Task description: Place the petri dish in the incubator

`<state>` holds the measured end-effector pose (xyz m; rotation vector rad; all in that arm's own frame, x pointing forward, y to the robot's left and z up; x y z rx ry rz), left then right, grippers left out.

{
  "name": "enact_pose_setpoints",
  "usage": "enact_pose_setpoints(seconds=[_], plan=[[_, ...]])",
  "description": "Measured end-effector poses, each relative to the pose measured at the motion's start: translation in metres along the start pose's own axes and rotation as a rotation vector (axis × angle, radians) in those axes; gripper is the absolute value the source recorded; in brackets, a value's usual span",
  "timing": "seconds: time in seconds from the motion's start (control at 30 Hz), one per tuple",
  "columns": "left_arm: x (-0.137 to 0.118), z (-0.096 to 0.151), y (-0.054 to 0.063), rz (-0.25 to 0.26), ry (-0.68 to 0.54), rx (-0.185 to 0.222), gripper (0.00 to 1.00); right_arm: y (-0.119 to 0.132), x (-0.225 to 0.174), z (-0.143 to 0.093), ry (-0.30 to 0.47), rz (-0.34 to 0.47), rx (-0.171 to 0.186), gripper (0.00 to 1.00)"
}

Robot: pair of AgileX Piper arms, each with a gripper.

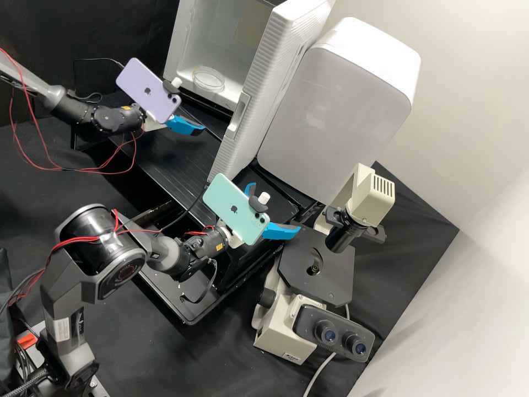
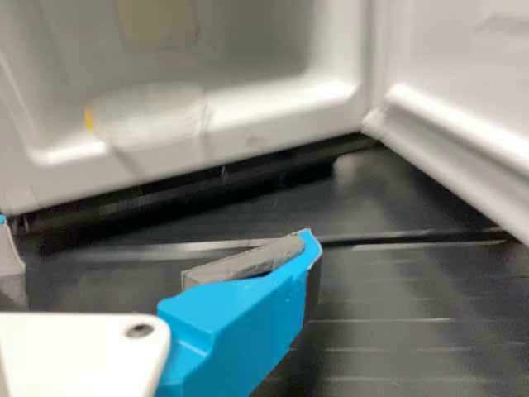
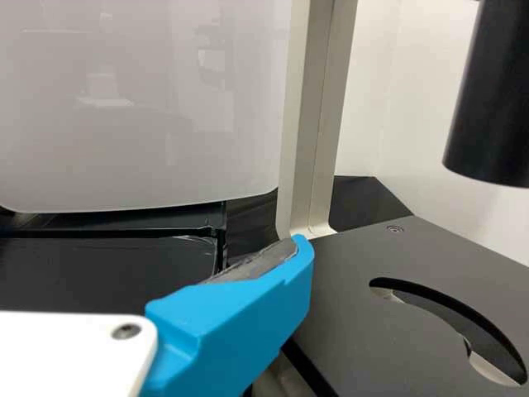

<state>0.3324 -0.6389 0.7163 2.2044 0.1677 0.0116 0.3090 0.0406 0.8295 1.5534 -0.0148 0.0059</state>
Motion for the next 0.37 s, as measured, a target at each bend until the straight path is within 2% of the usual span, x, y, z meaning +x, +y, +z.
enact_pose_setpoints(seconds=[0.03, 0.07, 0.2, 0.27, 0.37], plan=[[-0.01, -0.001, 0.0, 0.062, -0.038, 0.009, 1.0, 0.0, 0.0, 0.0, 0.0, 0.0, 0.0, 1.0], [-0.016, -0.001, 0.0, 0.092, -0.063, 0.002, 1.0, 0.0, 0.0, 0.0, 0.0, 0.0, 0.0, 1.0], [-0.039, -0.001, -0.002, 0.194, -0.161, 0.016, 1.0, 0.0, 0.0, 0.0, 0.0, 0.0, 0.0, 1.0], [-0.048, -0.002, -0.006, 0.229, -0.2, 0.022, 1.0, 0.0, 0.0, 0.0, 0.0, 0.0, 0.0, 1.0], [-0.058, -0.004, -0.012, 0.254, -0.241, 0.022, 1.0, 0.0, 0.0, 0.0, 0.0, 0.0, 0.0, 1.0]])
